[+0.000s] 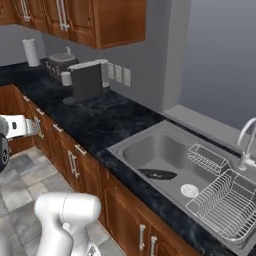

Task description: Move the pot and pan from the stove into the sink.

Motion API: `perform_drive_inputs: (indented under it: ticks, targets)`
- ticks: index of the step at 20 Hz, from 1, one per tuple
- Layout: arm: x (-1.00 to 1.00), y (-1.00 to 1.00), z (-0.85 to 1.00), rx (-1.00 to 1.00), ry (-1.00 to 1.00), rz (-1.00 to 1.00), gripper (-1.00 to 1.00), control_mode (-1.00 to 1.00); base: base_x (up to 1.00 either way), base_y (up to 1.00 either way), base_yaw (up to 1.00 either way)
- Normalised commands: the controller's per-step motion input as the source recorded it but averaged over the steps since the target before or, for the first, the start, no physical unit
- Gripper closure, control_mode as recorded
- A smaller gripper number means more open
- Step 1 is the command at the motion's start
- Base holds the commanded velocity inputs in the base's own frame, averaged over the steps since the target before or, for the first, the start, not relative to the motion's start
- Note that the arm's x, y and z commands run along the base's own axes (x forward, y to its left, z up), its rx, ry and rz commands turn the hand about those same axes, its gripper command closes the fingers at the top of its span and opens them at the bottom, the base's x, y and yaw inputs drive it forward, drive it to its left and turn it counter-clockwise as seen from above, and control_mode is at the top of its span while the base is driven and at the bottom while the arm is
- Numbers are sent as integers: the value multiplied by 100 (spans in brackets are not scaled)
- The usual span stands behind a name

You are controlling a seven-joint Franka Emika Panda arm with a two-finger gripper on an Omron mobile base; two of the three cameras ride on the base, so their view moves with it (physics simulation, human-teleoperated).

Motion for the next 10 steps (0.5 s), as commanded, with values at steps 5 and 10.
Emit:
perform_drive_inputs:
  ticks: [5,10]
  targets:
    - [0,0,0,0,0,0,-100,100,-13,4,47]
    - [0,0,0,0,0,0,-100,100,-19,10,44]
